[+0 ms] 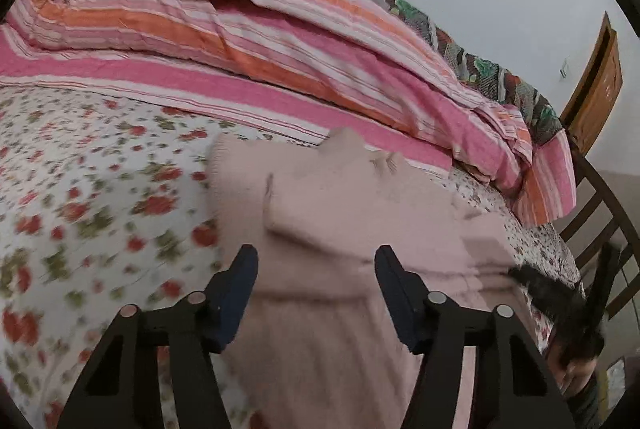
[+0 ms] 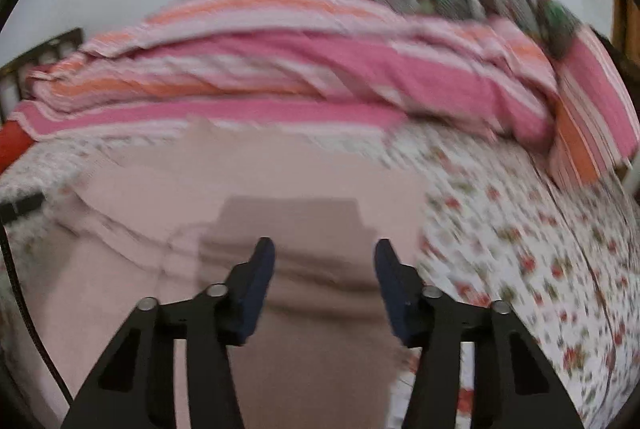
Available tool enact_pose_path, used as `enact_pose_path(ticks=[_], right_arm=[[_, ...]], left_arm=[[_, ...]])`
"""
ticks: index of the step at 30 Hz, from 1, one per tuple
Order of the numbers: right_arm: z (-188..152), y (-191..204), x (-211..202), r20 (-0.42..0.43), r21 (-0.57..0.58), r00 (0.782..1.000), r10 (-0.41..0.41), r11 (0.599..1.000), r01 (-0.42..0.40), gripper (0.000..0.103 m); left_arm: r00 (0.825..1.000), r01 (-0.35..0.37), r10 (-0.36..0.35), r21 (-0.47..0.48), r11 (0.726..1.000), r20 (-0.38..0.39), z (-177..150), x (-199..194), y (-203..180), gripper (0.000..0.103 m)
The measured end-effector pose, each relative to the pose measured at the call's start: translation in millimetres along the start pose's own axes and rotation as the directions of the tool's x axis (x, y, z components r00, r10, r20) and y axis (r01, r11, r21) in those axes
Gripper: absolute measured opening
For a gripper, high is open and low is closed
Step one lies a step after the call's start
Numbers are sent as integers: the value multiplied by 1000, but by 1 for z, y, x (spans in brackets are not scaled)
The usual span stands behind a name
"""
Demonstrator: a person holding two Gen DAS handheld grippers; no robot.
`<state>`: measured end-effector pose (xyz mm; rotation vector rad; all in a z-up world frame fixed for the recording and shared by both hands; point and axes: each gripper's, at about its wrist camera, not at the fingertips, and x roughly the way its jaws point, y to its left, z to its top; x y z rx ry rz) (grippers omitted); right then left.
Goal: Fold small clothes
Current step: 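Fold the sleeve over the sweater body and open the right tool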
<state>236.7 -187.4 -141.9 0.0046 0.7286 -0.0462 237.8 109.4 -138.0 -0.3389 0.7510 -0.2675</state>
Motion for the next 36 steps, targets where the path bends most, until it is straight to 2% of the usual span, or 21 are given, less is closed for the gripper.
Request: enact_pose_path(ticks=[3,7,10,11,12,13,15,18,20,23,26,28,31,33,34,36], right_arm=[[-19,-26,12,-42,46,999,-6,999,8,44],[-30,-39,14,-13,115,999,35,993,-33,44],[-29,-37,16,-5,97,999,36,995,-35,44],[-29,-38,17,-4,98,999,43,994,-42,44],[-29,-39,17,-4,105,998,55,993,-54,44],[-29,-42,18,-6,116,998,70,991,-69,44],[-28,-48,20,-8,146,995,104,984,-102,44],[-30,-56,19,8,186,989,150,971,-149,44],[-32,-60,13,40,202,984,175,963,-179,45],[-32,-60,8,67,203,983,171,962,-181,47],[-31,-55,10,52,182,987,155,970,-162,47],[-31,-52,11,36,178,991,130,975,-135,47],[-31,-54,9,40,174,989,141,974,-146,47],[-27,-55,-1,71,170,987,146,973,-157,47],[-23,-55,-6,90,169,985,147,972,-161,48],[-15,-54,-8,101,156,986,133,977,-147,48]], left_arm=[[999,5,-7,-62,998,-43,11,23,4,47],[995,-35,21,-139,990,-100,17,54,12,44],[995,-49,34,-167,985,-93,17,64,11,39],[994,-63,47,-162,985,-100,19,68,9,29],[992,-73,56,-157,985,-112,20,71,8,11],[990,-72,52,-150,986,-134,20,76,5,6],[992,-79,63,-141,987,-112,24,70,4,6],[999,-47,48,-152,987,4,27,36,5,6],[996,-73,80,-155,985,39,19,21,10,6],[994,-108,109,-122,987,5,6,25,18,7],[993,-113,110,-126,986,-36,-2,32,25,9],[993,-115,112,-125,986,-26,-1,28,24,10],[985,-173,173,-68,983,-9,4,20,16,27],[973,-230,230,-10,973,31,9,17,9,53],[966,-252,251,6,968,52,11,16,6,58],[960,-274,272,27,961,64,13,20,5,59]])
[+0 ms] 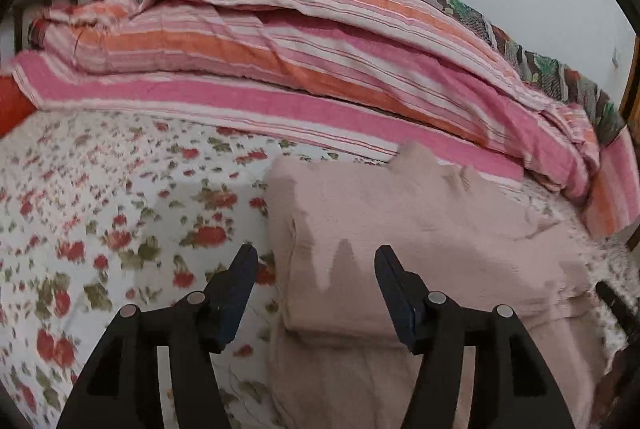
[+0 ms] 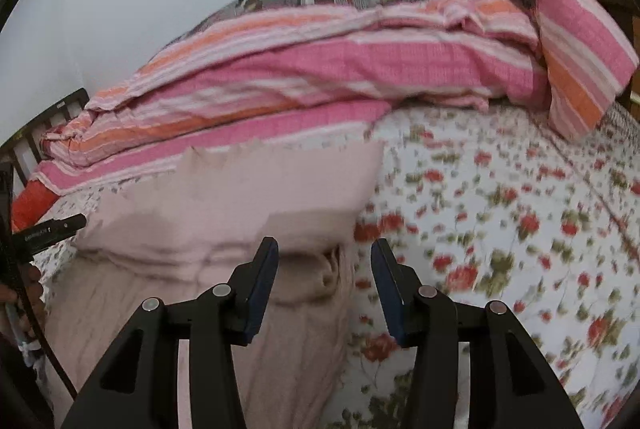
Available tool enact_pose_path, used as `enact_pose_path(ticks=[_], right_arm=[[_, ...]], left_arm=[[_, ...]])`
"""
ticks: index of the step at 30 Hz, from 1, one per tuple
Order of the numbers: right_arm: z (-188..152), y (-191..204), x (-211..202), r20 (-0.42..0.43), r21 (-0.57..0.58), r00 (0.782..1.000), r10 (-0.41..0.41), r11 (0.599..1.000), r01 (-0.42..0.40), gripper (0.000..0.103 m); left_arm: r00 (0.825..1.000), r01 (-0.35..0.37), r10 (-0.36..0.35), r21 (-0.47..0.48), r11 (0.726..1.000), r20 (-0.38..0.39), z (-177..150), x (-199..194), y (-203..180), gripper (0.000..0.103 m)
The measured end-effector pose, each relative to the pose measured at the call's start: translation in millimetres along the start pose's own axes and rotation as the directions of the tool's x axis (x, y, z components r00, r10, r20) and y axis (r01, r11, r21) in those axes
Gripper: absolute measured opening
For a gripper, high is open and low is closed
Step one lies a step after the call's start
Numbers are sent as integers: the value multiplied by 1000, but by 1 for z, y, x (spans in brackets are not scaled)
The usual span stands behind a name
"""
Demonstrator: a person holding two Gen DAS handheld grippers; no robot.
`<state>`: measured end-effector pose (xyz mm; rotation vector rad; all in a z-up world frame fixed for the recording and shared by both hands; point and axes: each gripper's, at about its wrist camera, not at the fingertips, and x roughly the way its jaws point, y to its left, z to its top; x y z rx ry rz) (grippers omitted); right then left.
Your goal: Fold small clothes
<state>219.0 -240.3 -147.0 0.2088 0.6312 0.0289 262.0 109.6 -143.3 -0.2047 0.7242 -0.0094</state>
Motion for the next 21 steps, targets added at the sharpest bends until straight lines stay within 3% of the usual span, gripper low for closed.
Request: enact_pose_path(ticks=[4,6,21], right_arm=[[10,6,30,-78,-34,994,-71,997,69,48],[3,1,51,-157,-27,983,-97,995,94,48],[0,-1,47,-130,-13,986,-104,995,103,50]], left_arm=[[997,-34,35,10,999,-67,-11,26,2,60],[996,-4,3,-20,1000,-86,-13,32,10,61],[997,-7,6,-16,1000,-77,-17,34,6,65]])
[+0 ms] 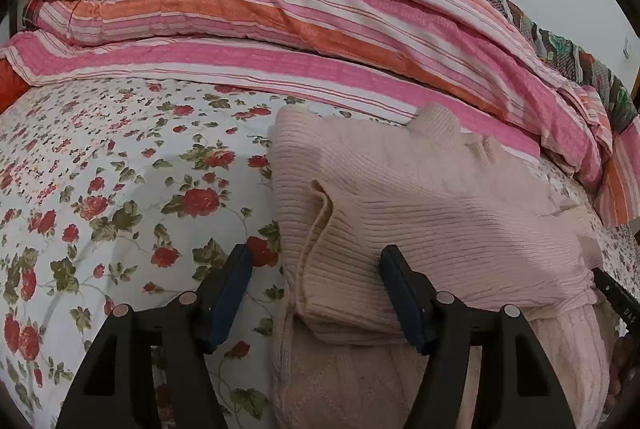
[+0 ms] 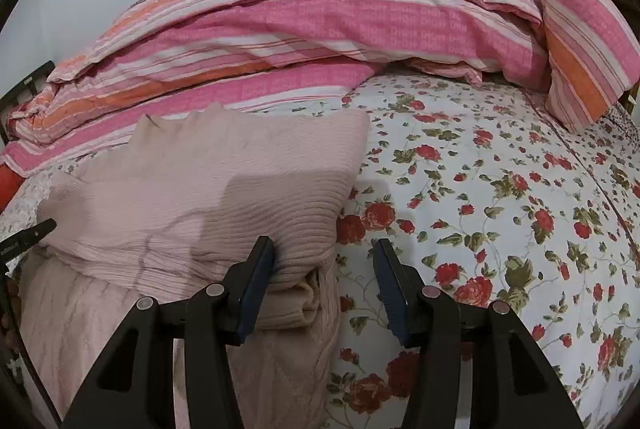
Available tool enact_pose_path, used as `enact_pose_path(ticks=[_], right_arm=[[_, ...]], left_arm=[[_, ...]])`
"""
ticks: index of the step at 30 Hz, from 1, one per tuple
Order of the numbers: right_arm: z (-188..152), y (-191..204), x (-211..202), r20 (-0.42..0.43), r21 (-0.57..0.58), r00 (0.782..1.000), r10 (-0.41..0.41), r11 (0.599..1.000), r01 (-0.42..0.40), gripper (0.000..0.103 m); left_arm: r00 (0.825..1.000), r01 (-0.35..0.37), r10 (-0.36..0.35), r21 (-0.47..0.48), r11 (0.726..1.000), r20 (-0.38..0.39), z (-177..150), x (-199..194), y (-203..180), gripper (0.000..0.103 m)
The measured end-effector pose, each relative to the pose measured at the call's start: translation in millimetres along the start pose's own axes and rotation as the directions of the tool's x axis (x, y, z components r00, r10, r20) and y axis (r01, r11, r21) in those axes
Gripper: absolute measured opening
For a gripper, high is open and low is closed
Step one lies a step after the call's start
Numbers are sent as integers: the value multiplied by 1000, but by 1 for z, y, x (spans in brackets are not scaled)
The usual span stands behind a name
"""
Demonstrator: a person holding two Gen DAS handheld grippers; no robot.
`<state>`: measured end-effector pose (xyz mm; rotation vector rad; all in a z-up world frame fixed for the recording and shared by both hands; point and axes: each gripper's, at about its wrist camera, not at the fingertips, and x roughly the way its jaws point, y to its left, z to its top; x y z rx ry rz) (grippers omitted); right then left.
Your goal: Fold small clothes
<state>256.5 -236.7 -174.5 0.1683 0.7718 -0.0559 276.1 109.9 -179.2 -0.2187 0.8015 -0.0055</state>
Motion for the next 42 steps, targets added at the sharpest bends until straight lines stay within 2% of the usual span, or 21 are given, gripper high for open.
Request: enact_pose_path(ticks=[29,32,42], right_arm=[[-1,1,0,6,8,1000,-6,1000,6,53],[-1,1,0,4,9,1000,-16,1000,16,58],[-1,-1,-1,3,15,1000,-28,999,28,61]], left_arm=[[1000,-14,14,0,1000,-2,-2,0,-1,66],[1000,-8,8,-1,1000,-3,-2,0,-1,67],[1000,8,-8,9,1000,-8,0,1,-1,72]])
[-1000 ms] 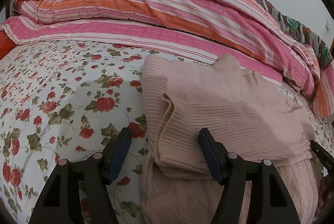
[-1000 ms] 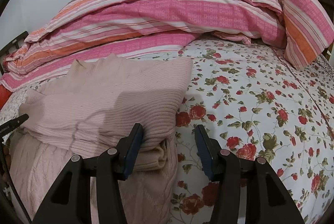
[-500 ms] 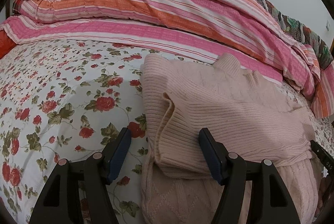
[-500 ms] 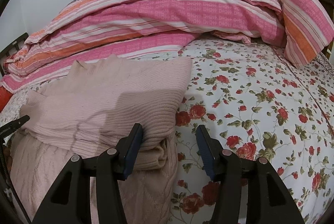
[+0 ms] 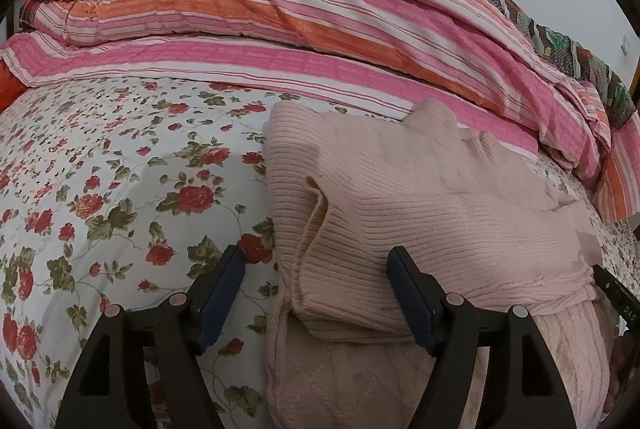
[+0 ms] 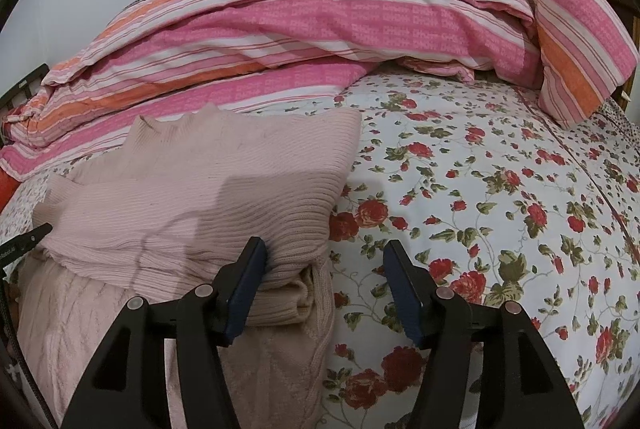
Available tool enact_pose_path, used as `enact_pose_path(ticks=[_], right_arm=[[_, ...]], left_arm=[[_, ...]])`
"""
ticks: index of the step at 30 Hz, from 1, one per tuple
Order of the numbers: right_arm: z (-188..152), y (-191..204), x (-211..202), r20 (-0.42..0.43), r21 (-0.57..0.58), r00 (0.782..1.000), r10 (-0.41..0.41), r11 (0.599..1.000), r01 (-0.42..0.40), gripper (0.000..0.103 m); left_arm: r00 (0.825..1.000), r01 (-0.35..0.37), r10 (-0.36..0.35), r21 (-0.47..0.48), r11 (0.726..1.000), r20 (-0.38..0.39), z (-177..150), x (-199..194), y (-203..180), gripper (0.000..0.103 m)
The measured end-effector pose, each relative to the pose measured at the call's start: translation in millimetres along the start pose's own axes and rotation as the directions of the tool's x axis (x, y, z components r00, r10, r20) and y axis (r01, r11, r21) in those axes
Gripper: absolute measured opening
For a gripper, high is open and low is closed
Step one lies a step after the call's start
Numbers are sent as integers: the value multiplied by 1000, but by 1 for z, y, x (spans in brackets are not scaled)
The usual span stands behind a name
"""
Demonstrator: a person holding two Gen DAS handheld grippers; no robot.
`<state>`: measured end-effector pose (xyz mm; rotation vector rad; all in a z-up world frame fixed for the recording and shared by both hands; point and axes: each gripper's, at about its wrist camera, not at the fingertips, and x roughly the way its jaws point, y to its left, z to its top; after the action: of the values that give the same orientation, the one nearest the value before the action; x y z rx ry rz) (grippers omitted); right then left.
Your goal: Fold small clothes
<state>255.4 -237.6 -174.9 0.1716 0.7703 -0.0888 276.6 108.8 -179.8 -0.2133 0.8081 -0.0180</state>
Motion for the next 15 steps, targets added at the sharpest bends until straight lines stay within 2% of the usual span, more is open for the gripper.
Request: enact_pose_path(ticks=[15], right_arm=[[0,1,-1,4,0,1000,-26,1000,26,68]], left_arm=[[1000,0,0,4,1000,0,0,0,0,73]])
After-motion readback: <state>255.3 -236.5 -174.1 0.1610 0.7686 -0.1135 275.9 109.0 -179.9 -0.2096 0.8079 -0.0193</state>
